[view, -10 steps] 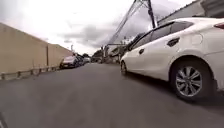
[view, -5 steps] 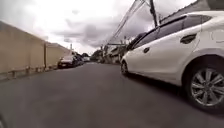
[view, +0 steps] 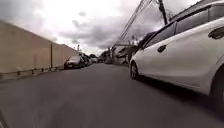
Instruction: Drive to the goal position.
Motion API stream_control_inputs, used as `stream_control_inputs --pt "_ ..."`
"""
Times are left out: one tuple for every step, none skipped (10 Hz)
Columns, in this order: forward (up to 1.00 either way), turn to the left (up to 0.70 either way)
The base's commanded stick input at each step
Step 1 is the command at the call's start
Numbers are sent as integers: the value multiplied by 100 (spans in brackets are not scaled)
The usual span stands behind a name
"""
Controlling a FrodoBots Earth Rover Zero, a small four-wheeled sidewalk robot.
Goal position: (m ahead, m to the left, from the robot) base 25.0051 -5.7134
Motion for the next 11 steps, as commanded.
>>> stream_control_inputs --pt "70 0" --pt "70 0" --pt "70 0" --pt "70 0" --pt "70 0" --pt "70 0" --pt "70 0" --pt "70 0" --pt "70 0" --pt "70 0" --pt "70 0"
